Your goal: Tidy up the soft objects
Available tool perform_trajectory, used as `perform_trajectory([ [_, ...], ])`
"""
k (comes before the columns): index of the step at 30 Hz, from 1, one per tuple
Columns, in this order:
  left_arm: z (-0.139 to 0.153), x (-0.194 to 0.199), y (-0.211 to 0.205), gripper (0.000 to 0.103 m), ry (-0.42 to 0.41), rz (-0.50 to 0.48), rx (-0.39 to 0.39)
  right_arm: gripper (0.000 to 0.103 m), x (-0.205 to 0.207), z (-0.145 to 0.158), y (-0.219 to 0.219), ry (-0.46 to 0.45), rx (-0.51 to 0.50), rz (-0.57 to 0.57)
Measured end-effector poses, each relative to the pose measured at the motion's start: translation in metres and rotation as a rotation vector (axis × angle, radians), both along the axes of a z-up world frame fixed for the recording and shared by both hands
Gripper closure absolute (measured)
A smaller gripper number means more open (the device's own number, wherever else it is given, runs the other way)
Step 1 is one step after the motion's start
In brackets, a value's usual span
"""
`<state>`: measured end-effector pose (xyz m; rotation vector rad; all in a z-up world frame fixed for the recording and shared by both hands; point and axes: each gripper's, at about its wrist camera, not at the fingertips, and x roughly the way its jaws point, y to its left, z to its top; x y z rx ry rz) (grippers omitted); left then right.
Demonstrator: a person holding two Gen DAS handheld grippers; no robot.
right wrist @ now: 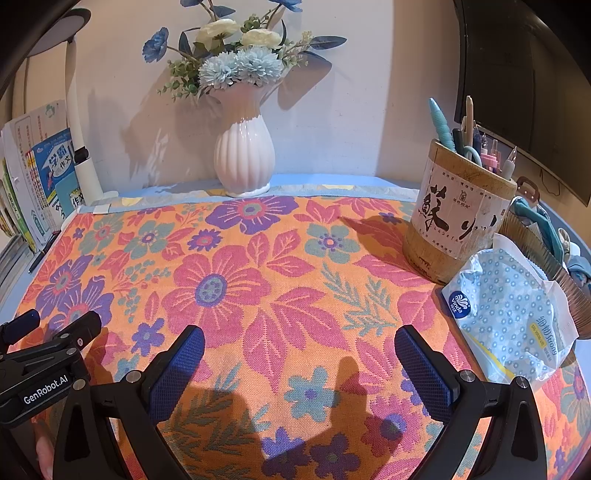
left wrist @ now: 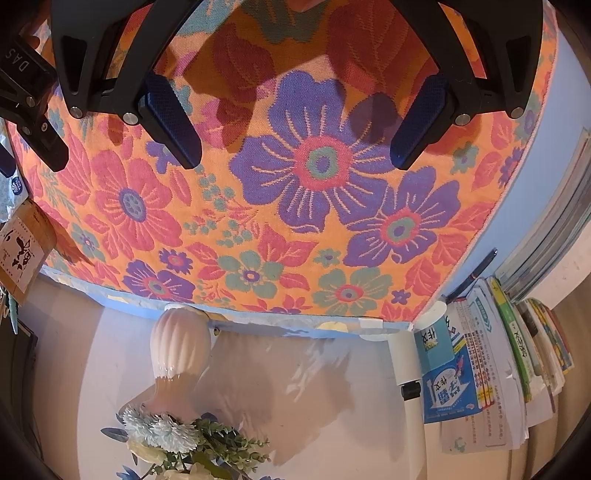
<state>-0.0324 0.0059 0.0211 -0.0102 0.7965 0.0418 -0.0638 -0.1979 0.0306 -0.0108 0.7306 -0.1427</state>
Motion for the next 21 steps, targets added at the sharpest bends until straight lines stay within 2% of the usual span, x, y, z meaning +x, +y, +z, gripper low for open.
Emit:
perform_trajectory([
  [21,-0.0004,0.0002,-0.002,0.001,0.003,-0.004,0.004,0.0,0.0,-0.0012,-0.0002,0.002,-0.001,0.001],
])
